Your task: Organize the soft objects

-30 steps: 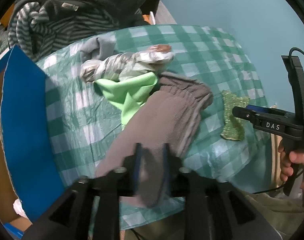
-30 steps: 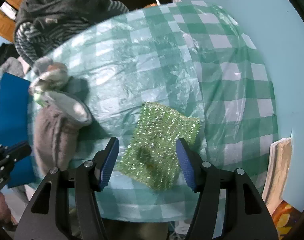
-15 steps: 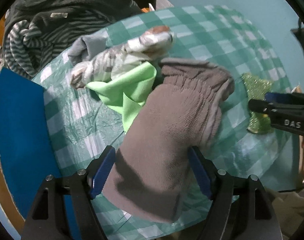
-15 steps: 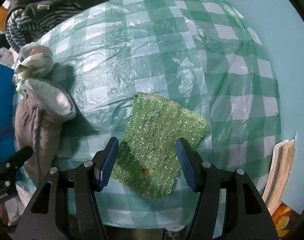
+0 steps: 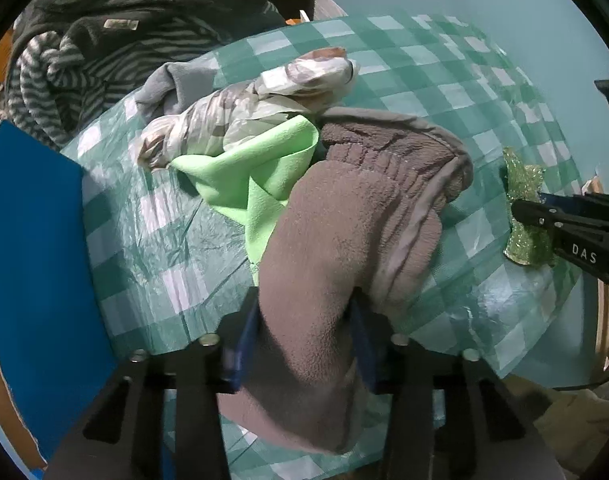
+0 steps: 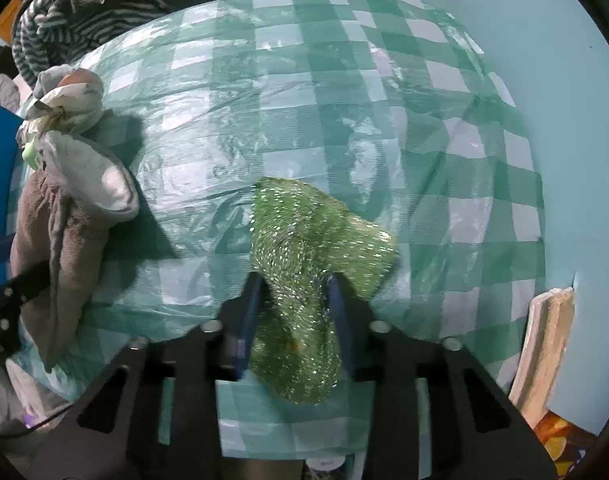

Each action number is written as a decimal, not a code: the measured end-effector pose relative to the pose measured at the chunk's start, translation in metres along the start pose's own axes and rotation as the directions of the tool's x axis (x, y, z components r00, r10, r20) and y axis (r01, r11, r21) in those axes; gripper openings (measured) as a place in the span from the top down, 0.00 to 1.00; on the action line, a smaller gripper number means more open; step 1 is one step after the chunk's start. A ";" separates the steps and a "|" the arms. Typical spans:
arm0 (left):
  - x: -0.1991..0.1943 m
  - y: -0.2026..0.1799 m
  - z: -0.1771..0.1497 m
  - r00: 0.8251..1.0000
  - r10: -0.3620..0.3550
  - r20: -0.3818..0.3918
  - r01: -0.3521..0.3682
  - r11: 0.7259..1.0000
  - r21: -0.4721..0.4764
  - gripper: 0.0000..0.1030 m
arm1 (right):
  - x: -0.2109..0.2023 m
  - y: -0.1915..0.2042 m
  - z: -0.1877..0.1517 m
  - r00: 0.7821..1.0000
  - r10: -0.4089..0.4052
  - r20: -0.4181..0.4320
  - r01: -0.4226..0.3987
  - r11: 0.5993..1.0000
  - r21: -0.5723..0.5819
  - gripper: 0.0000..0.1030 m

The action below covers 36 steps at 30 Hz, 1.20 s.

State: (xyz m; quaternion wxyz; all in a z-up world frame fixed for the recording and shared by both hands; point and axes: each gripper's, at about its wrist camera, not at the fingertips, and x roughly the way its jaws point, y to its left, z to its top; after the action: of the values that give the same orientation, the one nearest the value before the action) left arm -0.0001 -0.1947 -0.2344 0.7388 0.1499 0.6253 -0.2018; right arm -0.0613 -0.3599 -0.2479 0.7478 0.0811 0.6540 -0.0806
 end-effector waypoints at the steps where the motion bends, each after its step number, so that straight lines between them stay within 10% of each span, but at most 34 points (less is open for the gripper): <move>1: -0.002 0.000 -0.002 1.000 -0.002 0.006 0.002 1.000 0.003 0.69 | 0.000 -0.003 -0.001 1.000 0.004 0.000 -0.004 1.000 0.006 0.83; 13: -0.034 -0.013 -0.026 0.996 -0.005 0.084 -0.003 0.995 0.095 0.80 | -0.038 -0.021 -0.019 0.992 0.092 0.092 -0.097 0.994 0.053 0.90; 36: -0.112 0.020 -0.033 0.971 -0.049 0.233 0.055 0.998 -0.022 0.80 | -0.115 0.002 -0.015 0.968 0.139 0.210 -0.140 0.990 -0.014 0.90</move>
State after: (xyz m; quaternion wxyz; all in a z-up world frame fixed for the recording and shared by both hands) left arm -0.0337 -0.1494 -0.1309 0.8033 0.0985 0.5412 -0.2285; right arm -0.0903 -0.3524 -0.1356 0.8165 0.1183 0.5639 -0.0362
